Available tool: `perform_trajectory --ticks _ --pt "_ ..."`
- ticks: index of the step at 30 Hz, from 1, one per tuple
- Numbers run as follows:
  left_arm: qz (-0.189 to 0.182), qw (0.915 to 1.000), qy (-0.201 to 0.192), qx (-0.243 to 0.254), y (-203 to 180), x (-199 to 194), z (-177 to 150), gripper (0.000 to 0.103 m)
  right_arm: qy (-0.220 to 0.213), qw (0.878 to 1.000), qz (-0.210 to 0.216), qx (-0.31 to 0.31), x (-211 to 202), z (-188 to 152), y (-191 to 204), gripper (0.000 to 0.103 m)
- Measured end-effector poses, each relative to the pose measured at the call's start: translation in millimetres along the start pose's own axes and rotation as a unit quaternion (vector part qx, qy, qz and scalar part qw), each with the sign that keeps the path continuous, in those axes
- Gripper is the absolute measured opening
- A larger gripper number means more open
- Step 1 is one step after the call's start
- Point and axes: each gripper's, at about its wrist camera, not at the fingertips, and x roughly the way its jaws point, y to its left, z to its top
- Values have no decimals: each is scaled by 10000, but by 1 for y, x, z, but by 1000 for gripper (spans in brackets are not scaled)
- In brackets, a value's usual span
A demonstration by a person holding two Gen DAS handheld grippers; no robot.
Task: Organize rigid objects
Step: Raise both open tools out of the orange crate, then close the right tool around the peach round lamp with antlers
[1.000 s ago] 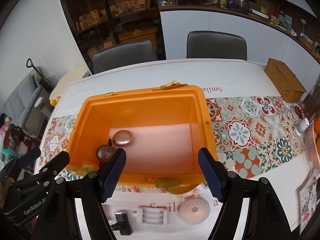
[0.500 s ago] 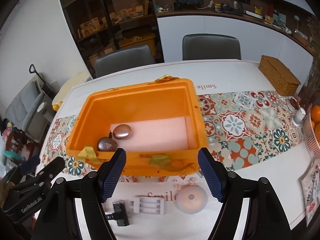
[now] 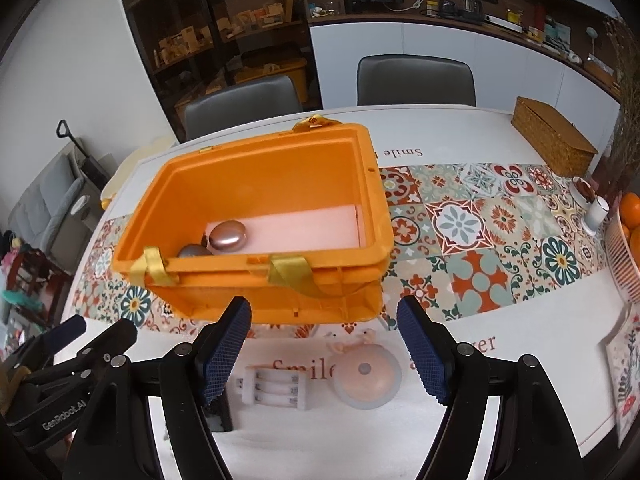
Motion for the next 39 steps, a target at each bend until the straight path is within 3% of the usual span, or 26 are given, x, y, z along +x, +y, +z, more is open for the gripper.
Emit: perform_trajectory --ticks 18,39 --pt "211 9983 386 395 -29 38 -26 90 483 9988 -28 120 36 -37 -24 89" --pt "359 9928 913 681 -50 89 -42 90 1218 9921 -213 216 90 -64 -41 90"
